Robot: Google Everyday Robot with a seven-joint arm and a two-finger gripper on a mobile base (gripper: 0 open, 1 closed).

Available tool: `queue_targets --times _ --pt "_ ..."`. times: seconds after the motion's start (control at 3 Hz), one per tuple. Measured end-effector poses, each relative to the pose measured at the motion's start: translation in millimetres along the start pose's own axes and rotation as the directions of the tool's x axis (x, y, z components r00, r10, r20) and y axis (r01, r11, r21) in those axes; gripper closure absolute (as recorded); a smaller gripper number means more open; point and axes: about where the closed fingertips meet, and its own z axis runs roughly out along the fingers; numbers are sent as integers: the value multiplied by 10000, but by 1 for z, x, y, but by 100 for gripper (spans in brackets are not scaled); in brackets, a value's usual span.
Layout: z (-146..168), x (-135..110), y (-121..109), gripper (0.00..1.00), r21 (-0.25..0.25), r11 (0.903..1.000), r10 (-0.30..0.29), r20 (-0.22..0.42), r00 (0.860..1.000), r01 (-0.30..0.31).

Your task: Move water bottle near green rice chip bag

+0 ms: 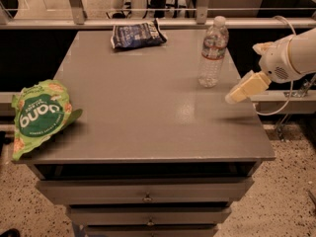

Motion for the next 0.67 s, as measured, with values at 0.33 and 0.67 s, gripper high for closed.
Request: queue_targets --times 0.33,0.67 --pt "22 -18 -13 0 156 9982 559 1373 9889 -586" --pt "38 -47 -21 0 -182 9910 1316 3139 9403 -1326"
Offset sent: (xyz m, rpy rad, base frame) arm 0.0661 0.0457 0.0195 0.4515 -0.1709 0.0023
